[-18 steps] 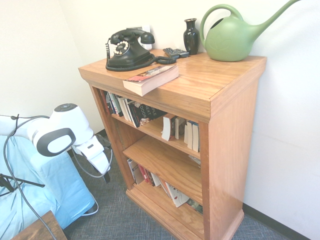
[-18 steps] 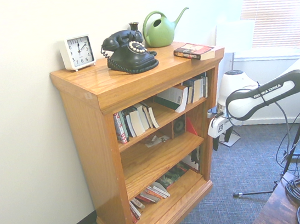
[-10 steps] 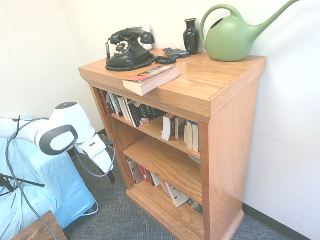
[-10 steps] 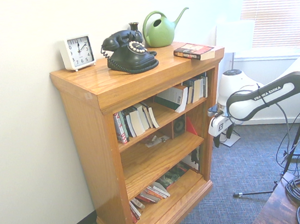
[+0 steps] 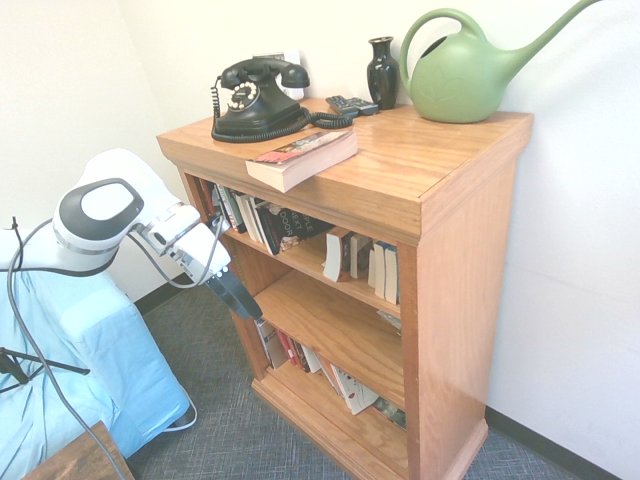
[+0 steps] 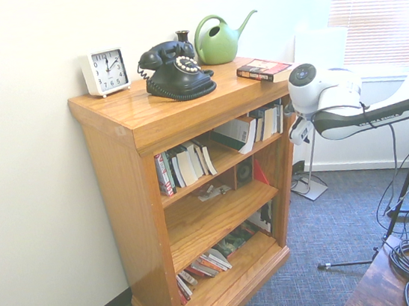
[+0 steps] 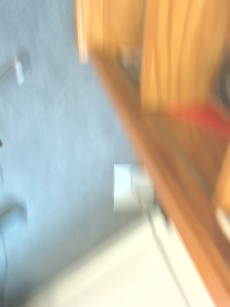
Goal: Organize the shelf
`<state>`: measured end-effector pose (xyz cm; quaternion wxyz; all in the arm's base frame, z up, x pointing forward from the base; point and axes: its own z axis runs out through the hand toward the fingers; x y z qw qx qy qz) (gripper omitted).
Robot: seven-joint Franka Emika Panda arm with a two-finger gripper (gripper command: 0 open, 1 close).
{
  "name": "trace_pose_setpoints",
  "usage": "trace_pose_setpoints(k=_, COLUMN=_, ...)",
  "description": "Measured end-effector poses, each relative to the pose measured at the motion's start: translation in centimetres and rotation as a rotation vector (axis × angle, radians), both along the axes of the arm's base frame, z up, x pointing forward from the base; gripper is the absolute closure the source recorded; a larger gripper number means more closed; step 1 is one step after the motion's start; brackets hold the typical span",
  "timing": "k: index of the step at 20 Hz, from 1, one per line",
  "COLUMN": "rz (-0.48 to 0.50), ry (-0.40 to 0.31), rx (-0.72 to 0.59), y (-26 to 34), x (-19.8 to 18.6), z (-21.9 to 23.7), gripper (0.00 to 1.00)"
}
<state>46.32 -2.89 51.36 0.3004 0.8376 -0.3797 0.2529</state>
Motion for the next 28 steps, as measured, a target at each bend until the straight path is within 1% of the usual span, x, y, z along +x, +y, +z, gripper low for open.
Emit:
trace_pose_setpoints(k=5, rz=-0.038, ry=-0.007, rx=-0.295, y=2.8, x=0.2, z=3.8, gripper=0.00)
trace_pose_setpoints(k=7, rz=-0.046, ry=-0.008, rx=-0.392, y=4.0, x=0.7, z=5.1, gripper=0.00)
trace_pose_setpoints(k=11, rz=-0.001, ry=-0.033, rx=-0.469, y=6.1, x=2.1, z=6.4, gripper=0.00)
trace_pose_setpoints(k=14, rz=0.085, ry=-0.051, rx=-0.518, y=6.1, x=3.1, z=7.0, gripper=0.00)
trace_pose_setpoints(k=17, rz=0.200, ry=-0.061, rx=-0.564, y=4.4, x=4.3, z=7.8, gripper=0.00)
trace_pose_setpoints(k=20, rz=0.298, ry=-0.066, rx=-0.601, y=2.9, x=4.7, z=7.9, gripper=0.00)
trace_pose_setpoints(k=24, rz=0.391, ry=-0.069, rx=-0.645, y=2.7, x=3.6, z=7.0, gripper=0.00)
trace_pose_setpoints(k=28, rz=0.481, ry=-0.093, rx=-0.667, y=2.7, x=1.2, z=6.8, gripper=0.00)
